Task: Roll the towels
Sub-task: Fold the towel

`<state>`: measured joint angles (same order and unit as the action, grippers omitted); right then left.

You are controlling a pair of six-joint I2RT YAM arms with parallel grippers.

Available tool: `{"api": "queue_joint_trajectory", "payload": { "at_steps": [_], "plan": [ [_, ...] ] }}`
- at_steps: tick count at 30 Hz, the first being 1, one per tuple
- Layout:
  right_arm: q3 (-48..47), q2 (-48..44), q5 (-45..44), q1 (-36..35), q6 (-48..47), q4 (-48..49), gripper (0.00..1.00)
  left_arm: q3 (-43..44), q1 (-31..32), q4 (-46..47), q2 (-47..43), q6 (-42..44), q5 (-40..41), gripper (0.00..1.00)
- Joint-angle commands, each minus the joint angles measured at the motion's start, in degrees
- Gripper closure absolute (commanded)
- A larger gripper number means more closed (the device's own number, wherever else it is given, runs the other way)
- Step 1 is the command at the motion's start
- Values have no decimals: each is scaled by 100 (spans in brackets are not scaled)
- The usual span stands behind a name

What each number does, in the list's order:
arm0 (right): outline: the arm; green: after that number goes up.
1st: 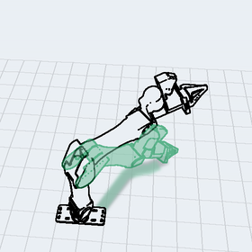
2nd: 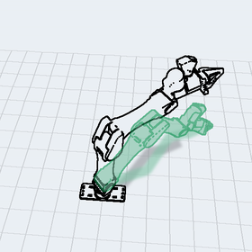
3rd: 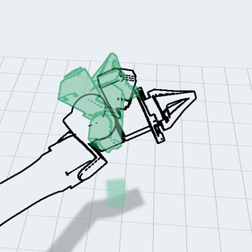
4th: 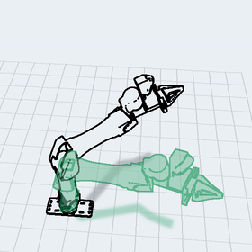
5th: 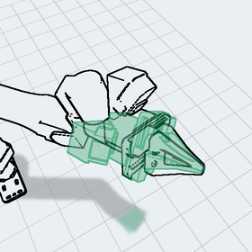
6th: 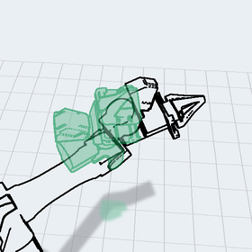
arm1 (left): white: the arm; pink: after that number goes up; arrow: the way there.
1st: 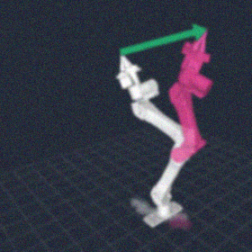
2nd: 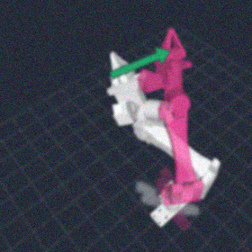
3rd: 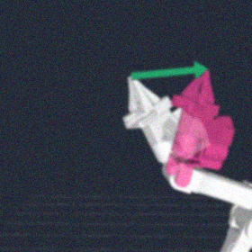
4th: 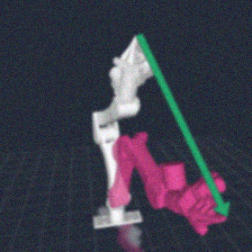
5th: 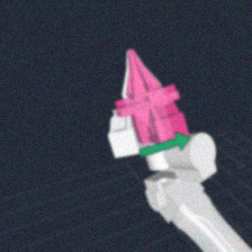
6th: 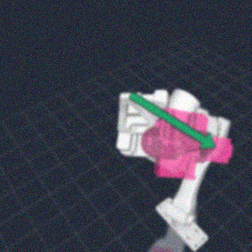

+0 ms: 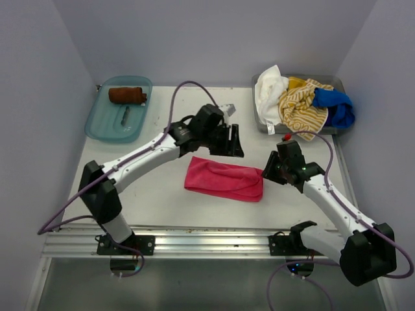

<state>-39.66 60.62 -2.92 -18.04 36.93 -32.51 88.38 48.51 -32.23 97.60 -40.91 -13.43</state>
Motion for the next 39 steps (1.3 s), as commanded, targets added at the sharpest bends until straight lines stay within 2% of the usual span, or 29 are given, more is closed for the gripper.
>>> {"api": "queue_joint_trajectory", "payload": {
  "at_steps": [1,7,14,28,31,35,36,38,39],
  "plan": [
    [-367,230,230,-461,244,192,60,-759,-473,155,-417,91,191,40],
    [-788,933,-121,-1033,516,167,58,-1656,-746,348,-462,135,297,41],
    [-859,1276,-586,-1114,1255,-18,55,-2386,-1221,691,-224,92,174,43],
    [-1053,2006,-868,-1351,1352,105,54,-2554,-1256,885,39,56,51,44],
    [-1053,2050,-912,-1360,1335,114,56,-2562,-1256,911,66,56,34,45],
    [-1000,1980,-1000,-1360,1300,122,71,-2580,-1256,902,75,65,42,45],
    [-1009,1954,-1044,-1360,1291,114,79,-2580,-1256,894,75,65,51,45],
    [-1000,1919,-1070,-1360,1264,96,87,-2589,-1265,894,75,65,42,45],
    [-991,1901,-1071,-1360,1221,96,97,-2589,-1257,894,75,74,42,45]
  ]
}}
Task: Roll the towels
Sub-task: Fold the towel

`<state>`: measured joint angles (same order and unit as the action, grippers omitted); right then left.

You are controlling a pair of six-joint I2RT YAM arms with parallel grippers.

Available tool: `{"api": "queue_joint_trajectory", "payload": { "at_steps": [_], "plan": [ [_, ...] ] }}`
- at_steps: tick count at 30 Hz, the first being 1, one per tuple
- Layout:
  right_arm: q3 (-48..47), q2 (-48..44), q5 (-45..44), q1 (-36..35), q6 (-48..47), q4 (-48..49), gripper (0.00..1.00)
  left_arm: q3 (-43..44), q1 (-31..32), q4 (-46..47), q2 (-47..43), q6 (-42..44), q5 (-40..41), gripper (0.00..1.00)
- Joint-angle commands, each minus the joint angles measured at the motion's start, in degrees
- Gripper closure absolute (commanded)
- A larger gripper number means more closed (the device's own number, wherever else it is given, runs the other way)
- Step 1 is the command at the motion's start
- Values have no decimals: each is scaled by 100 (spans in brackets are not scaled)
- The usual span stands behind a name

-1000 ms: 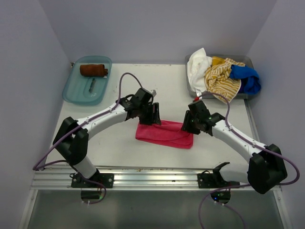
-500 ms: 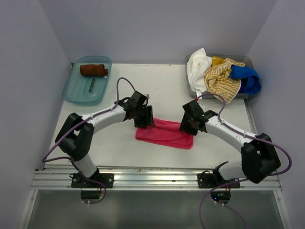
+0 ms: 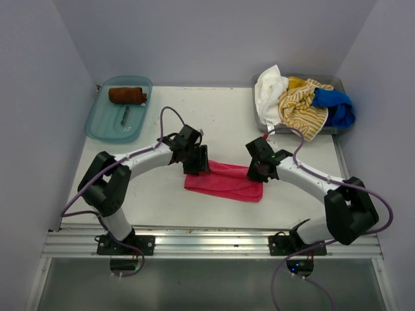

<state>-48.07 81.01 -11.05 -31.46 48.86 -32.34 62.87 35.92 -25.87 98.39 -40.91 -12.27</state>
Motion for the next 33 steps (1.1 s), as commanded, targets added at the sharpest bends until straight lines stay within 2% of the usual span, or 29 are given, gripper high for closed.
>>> {"api": "queue_joint_trajectory", "payload": {
  "at_steps": [1,15,16,17,18,21,33],
  "plan": [
    [-150,-164,-249,-18,10,87,100,-29,-6,266,-4,74,-74,45],
    [316,-1184,-143,-18,-281,-80,100,6,-200,187,-4,144,-126,46],
    [308,-1176,-117,-18,-272,-71,98,15,-200,179,-4,144,-118,46],
    [229,-1106,-108,-18,-254,-97,91,23,-208,187,-4,144,-126,46],
    [194,-1062,-30,-26,-193,-71,74,41,-208,170,-4,144,-126,46],
    [79,-868,50,-70,-9,52,60,58,-208,152,-4,144,-126,46],
    [-202,54,-363,-404,792,34,59,-3,-208,170,-48,162,-153,45]
  ]
}}
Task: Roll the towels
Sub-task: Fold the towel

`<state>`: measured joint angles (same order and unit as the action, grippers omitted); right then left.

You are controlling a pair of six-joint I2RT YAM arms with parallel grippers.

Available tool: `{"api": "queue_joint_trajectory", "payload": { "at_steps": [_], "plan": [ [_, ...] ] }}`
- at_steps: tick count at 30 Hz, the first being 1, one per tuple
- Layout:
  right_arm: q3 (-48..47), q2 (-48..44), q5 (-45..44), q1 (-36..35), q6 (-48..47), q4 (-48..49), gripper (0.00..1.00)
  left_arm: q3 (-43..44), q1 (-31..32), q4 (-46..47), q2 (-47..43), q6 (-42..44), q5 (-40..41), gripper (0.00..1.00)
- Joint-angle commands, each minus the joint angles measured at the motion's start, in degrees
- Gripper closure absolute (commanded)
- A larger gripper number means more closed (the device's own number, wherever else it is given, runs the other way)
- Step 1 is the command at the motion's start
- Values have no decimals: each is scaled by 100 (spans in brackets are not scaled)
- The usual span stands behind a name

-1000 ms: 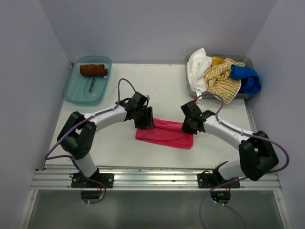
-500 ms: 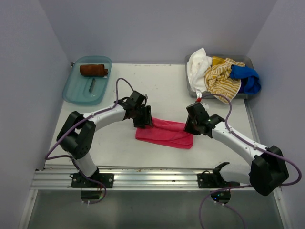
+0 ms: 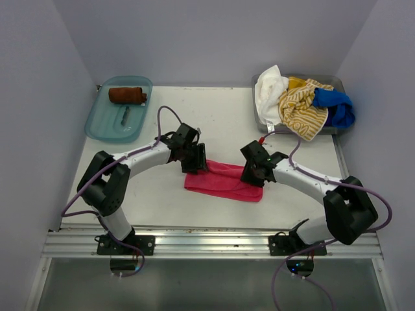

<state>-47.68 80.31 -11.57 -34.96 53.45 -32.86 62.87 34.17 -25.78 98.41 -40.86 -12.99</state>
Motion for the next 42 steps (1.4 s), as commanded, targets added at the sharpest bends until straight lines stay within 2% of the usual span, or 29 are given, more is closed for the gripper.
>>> {"api": "queue_joint_trajectory", "payload": {
  "at_steps": [1,18,22,32,42],
  "plan": [
    [-311,255,-310,-46,341,96,59,-3,-34,161,-50,166,-80,46],
    [-690,889,-776,-222,385,-89,55,-21,-42,222,-50,166,-195,46],
    [-629,758,-873,-239,394,-89,62,-21,-42,214,-76,175,-195,46],
    [-347,301,-917,-248,350,-150,99,102,-60,126,-33,210,-133,46],
    [241,-454,-855,-283,385,-194,100,102,-148,100,-41,245,-107,46]
  ]
}}
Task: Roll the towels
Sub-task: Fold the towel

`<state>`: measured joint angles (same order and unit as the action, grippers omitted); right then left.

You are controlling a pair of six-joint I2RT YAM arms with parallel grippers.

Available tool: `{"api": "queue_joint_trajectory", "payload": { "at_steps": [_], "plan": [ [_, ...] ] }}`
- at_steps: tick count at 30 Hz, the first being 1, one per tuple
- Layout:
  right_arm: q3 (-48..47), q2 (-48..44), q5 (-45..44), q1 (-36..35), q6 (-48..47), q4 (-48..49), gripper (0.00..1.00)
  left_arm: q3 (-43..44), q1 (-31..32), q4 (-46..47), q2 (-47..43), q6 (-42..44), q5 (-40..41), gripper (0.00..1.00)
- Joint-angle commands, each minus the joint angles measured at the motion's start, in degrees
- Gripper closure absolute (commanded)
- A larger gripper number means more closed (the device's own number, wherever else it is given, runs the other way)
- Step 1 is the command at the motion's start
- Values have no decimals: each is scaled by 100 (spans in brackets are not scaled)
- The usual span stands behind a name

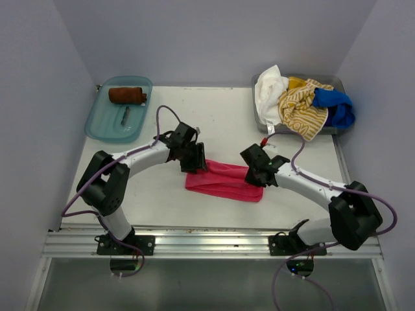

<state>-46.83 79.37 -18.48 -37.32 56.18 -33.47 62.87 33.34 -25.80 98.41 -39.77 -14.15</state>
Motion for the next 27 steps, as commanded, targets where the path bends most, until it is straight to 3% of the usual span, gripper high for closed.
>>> {"api": "queue_joint_trajectory", "payload": {
  "at_steps": [1,6,7,8,12,19,27],
  "plan": [
    [217,-422,-156,-47,130,-159,100,102,-73,102,-33,136,0,46],
    [656,-861,107,-82,182,-11,99,129,-91,110,-6,154,-26,46],
    [710,-914,143,-91,174,51,95,129,-91,119,3,162,-26,46],
    [762,-958,195,-109,191,60,81,129,-91,111,20,154,-35,46],
    [894,-1108,161,-109,209,-18,69,129,-91,119,55,162,-35,46],
    [912,-1582,-252,-109,271,-353,57,85,-100,93,-6,180,-17,46],
    [1114,-1408,222,146,226,86,53,41,-109,93,-50,215,-35,46]
  ]
}}
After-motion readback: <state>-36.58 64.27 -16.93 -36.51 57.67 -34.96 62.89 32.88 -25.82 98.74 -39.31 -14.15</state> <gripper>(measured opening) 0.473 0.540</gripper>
